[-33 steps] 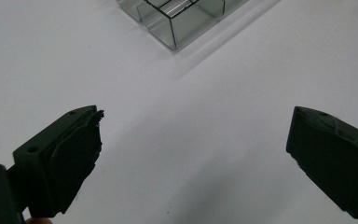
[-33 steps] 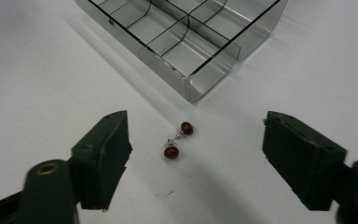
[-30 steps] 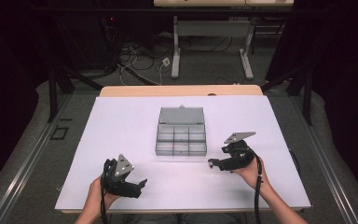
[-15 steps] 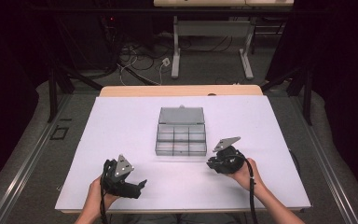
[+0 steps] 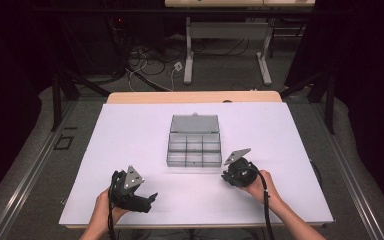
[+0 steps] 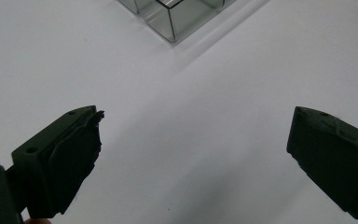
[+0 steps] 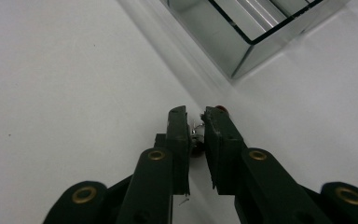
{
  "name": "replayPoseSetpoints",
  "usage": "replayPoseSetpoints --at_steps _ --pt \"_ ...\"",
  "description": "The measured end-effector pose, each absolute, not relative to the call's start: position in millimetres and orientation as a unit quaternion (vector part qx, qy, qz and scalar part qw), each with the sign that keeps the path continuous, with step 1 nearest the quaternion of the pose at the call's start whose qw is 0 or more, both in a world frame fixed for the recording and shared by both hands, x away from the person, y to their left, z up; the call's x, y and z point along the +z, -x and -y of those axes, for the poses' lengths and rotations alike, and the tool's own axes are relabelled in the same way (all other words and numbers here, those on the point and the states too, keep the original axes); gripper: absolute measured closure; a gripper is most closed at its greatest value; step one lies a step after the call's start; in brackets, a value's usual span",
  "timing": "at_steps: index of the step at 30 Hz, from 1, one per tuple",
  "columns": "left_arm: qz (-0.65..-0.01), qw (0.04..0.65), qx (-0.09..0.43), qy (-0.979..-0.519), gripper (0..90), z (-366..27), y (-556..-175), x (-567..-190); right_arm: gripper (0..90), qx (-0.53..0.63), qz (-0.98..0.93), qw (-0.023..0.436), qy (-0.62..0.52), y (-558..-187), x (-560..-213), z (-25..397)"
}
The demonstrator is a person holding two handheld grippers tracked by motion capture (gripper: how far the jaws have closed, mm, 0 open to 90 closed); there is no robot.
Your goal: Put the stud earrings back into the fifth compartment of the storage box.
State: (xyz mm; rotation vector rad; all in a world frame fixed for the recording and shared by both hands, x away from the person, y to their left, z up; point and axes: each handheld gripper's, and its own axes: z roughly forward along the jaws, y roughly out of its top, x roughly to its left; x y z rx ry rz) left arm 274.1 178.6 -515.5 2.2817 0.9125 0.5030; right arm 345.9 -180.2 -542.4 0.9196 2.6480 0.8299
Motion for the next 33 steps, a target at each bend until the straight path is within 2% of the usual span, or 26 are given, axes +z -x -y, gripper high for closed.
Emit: replayPoseSetpoints --at_steps 13,33 --pt "-0.341 0.309 0.187 -0.868 3.3 -177.9 -274.2 -516.6 80.1 0.283 -0.899 0.1 -0.32 -347.3 -545.1 181.9" --pt "-0.337 0.308 0.189 -0.87 3.2 -178.1 -273.6 -514.5 80.4 0.278 -0.901 0.111 -0.314 -346.4 -545.6 180.7"
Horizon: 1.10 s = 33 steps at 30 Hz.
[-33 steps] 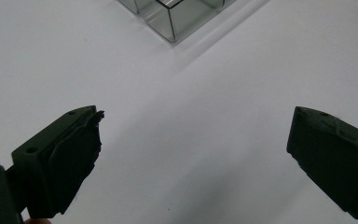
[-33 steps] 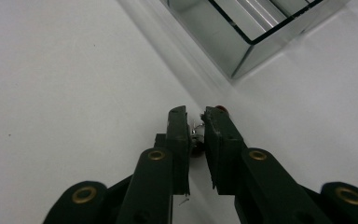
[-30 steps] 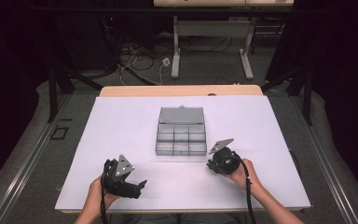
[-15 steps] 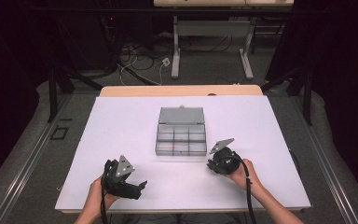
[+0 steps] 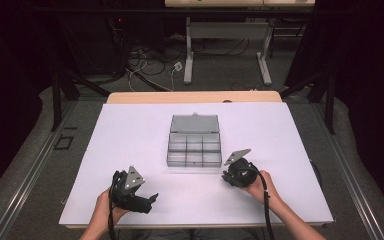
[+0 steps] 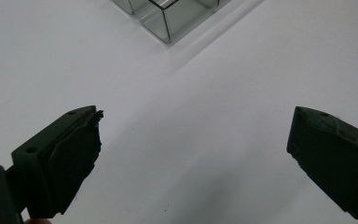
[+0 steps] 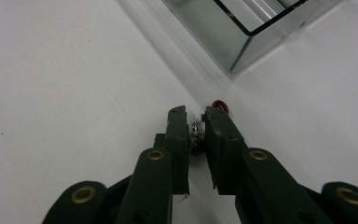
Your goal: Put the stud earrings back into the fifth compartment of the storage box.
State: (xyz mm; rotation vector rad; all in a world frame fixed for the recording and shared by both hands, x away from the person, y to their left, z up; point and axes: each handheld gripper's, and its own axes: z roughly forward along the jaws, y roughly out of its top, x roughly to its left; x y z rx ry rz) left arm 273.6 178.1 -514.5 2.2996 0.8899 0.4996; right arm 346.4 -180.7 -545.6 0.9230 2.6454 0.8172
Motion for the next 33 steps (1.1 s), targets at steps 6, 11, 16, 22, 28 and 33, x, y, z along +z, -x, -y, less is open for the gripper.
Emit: replayPoseSetpoints --at_steps 6,11,16,22,28,33 --pt "-0.333 0.31 0.192 -0.869 3.2 -178.0 -272.1 -512.8 80.6 0.274 -0.901 0.117 -0.316 -345.0 -544.8 179.8" --pt "-0.339 0.31 0.182 -0.87 3.3 -177.1 -273.5 -515.1 80.7 0.274 -0.901 0.117 -0.316 -345.1 -544.8 179.8" --pt "-0.334 0.311 0.187 -0.87 3.2 -177.8 -273.2 -514.6 80.7 0.277 -0.901 0.107 -0.316 -345.8 -543.3 178.8" --pt "-0.337 0.313 0.191 -0.867 3.2 -178.3 -271.3 -513.1 80.7 0.276 -0.9 0.115 -0.317 -341.0 -536.9 178.2" --pt "-0.336 0.31 0.19 -0.869 3.2 -176.6 -272.4 -514.2 80.7 0.29 -0.894 0.115 -0.322 -342.6 -530.2 184.3" --pt "-0.336 0.31 0.188 -0.869 3.2 -177.6 -271.7 -513.4 80.7 0.294 -0.889 0.114 -0.332 -342.8 -527.7 186.3"
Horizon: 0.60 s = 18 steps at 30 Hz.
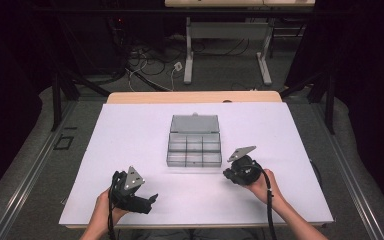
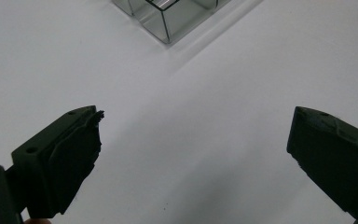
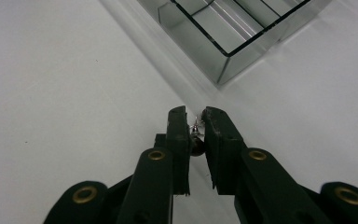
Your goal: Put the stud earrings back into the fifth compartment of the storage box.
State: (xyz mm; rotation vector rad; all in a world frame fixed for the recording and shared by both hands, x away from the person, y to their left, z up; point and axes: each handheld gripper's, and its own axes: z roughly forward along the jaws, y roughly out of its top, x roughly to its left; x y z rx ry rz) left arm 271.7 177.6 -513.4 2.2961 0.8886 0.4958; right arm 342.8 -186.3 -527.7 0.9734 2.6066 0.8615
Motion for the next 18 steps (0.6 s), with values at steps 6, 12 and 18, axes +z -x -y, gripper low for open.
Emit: replayPoseSetpoints --at_steps 6,12,18 --pt "-0.336 0.308 0.187 -0.87 3.2 -177.5 -273.6 -514.4 80.7 0.298 -0.887 0.111 -0.333 -344.5 -526.5 185.2" --pt "-0.336 0.313 0.188 -0.868 3.3 -176.9 -272.6 -514.1 80.7 0.308 -0.885 0.116 -0.328 -341.7 -519.7 185.1" --pt "-0.337 0.312 0.186 -0.868 3.2 -176.5 -273.7 -515.1 80.7 0.325 -0.878 0.127 -0.327 -342.7 -512.2 184.0"
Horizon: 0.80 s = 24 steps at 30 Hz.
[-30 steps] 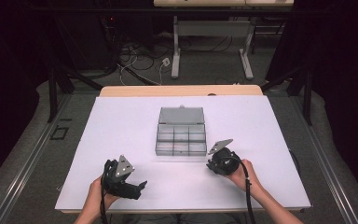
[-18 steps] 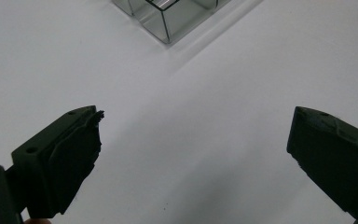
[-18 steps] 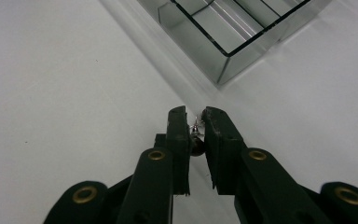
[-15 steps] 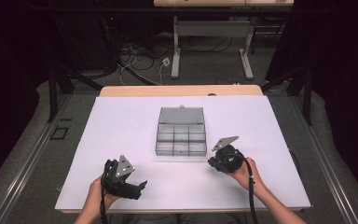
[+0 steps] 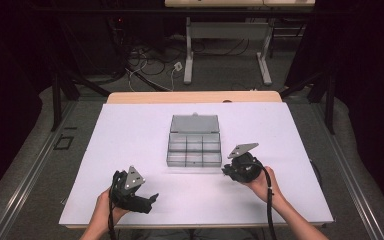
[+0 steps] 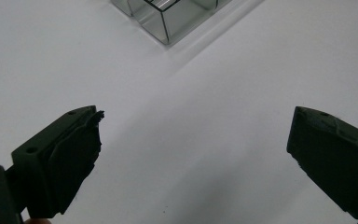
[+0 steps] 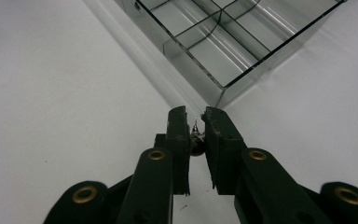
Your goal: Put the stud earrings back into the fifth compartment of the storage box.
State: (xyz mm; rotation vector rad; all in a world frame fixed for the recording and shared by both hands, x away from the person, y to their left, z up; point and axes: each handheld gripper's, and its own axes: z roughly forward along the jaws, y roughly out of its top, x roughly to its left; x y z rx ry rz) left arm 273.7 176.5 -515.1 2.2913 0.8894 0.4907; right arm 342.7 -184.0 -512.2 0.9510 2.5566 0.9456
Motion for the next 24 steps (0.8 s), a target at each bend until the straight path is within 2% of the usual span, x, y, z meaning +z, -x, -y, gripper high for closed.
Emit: replayPoseSetpoints --at_steps 24 --pt "-0.344 0.314 0.193 -0.864 3.0 -179.4 -274.7 -515.2 80.8 0.35 -0.869 0.138 -0.322 -344.5 -499.9 173.2"
